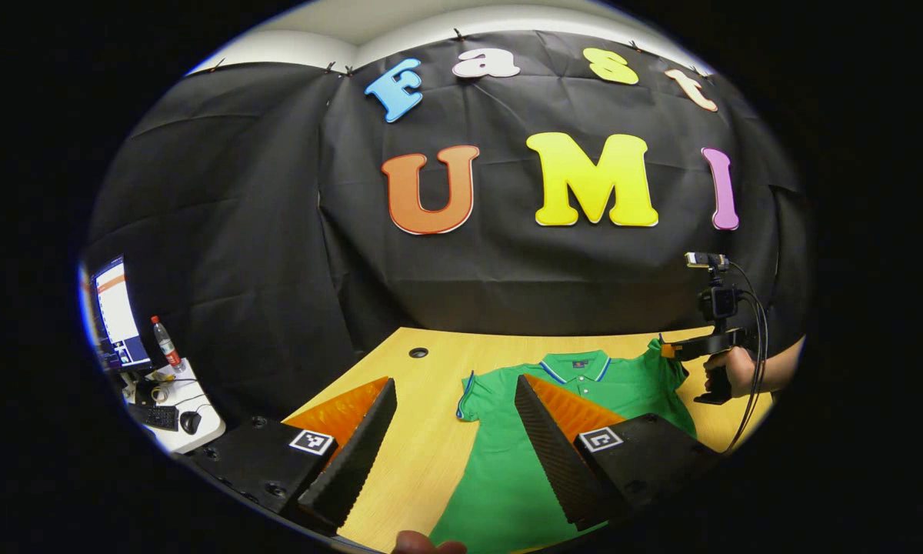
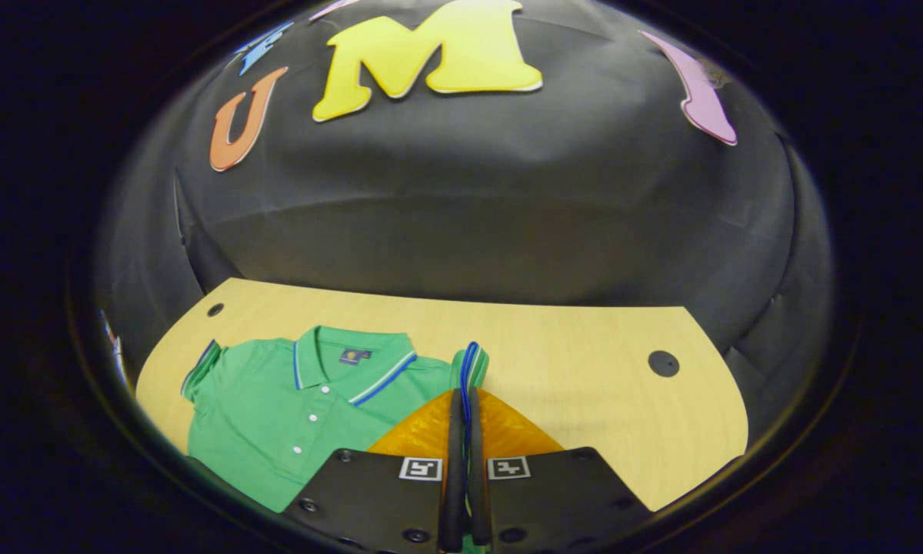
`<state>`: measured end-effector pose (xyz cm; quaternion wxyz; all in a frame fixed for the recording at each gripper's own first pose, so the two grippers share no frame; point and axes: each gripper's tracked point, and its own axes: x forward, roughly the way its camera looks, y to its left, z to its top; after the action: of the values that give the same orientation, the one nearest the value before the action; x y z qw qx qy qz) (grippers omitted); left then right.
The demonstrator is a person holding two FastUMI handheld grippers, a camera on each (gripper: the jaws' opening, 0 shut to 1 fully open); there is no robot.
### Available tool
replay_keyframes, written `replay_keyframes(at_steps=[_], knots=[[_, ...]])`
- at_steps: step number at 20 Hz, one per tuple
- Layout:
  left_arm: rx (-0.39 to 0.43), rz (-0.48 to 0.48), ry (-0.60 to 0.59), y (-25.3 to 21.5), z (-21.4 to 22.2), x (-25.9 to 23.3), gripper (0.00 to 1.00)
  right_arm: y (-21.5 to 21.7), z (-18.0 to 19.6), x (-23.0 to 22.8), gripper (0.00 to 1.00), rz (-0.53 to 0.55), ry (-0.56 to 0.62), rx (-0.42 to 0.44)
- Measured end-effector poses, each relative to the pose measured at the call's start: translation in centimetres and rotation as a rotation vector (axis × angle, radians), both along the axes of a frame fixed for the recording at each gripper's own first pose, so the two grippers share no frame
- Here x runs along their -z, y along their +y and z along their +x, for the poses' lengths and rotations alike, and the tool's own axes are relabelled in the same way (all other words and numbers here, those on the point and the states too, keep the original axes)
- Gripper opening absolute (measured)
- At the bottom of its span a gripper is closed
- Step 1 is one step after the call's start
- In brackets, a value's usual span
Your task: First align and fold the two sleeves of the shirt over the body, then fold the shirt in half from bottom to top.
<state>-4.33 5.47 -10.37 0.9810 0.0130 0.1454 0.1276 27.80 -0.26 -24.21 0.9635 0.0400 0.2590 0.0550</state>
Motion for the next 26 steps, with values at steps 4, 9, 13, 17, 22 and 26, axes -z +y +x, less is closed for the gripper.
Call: replay_keyframes(at_steps=[4,9,13,17,22,26], knots=[[-0.038,-0.025,0.015,2.1,-1.0,0.1,0.99,5.6,-1.1,0.3,0.11,0.061,0.062,-0.061],[-0.022,-0.065,0.02,3.7,-0.9,0.5,1.0,7.6,-2.9,-2.8,0.5,0.111,0.039,-0.096],[0.034,-0.099,0.023,3.6,0.7,1.3,1.0,4.2,-5.1,-5.9,0.78,0.014,-0.032,-0.041],[0.104,-0.141,0.044,3.1,2.3,2.8,1.0,2.6,-8.9,-9.0,0.88,-0.048,-0.098,-0.024],[0.145,-0.187,0.085,4.2,5.0,5.2,1.0,2.8,-15.7,-13.2,0.94,-0.096,-0.188,-0.074],[0.191,-0.182,0.107,5.6,8.7,7.4,0.99,2.6,-21.0,-15.8,0.94,-0.084,-0.215,-0.081]])
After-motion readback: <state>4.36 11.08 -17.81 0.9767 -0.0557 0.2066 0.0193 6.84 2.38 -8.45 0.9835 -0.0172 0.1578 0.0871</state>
